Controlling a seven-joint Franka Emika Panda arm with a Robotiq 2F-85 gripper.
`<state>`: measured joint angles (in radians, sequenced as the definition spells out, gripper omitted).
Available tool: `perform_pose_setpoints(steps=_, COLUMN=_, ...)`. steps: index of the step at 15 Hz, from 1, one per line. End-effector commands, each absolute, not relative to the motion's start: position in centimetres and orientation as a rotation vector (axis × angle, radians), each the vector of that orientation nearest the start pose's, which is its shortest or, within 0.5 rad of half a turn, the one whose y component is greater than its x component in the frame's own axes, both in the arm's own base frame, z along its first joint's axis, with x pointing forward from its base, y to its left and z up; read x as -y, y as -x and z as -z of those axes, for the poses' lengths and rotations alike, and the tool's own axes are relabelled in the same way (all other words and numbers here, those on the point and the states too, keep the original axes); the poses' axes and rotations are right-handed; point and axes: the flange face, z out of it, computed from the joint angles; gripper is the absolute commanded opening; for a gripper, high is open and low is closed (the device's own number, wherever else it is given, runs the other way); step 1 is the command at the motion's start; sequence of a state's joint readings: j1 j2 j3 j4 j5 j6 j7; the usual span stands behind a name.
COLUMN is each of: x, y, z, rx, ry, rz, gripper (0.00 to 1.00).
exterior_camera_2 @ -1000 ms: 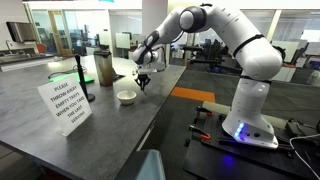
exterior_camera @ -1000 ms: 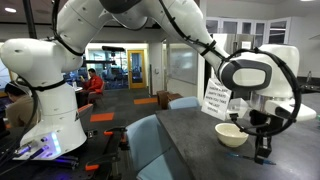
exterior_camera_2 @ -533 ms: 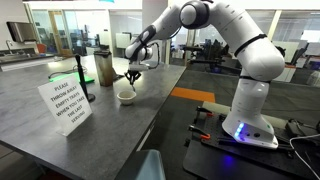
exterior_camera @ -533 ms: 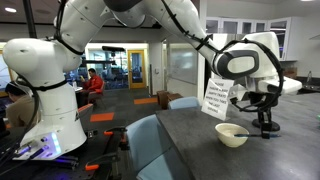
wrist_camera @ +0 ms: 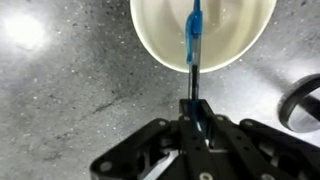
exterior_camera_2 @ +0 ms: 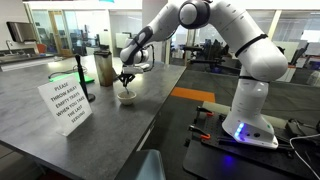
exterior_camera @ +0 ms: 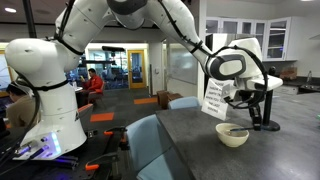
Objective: Pick up the pen and put it in the cup
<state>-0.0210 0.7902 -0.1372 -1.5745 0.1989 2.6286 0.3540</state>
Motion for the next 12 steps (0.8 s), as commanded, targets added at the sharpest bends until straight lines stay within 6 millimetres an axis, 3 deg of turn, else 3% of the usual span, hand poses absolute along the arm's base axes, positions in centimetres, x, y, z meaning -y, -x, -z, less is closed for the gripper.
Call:
perform_pose_setpoints(steps=1, x=9.5, y=-71.1, z=-20.7, rx=-0.918, ry=2.931, rz=0.418, gripper=0.03)
perform_pose_setpoints(steps=9, x=8.3, y=-70.6, z=-19.5, rx=-0.878, ry=2.954, rz=0.375, gripper=0.03)
perform_pose_setpoints(steps=10, x=8.4, y=-70.7, z=-19.6, rx=-0.881, ry=2.951, rz=0.376, gripper=0.38)
perform_pose_setpoints(steps=12, x=8.4, y=-70.7, z=-19.7, rx=-0.885, ry=2.945, rz=0.377, gripper=0.46)
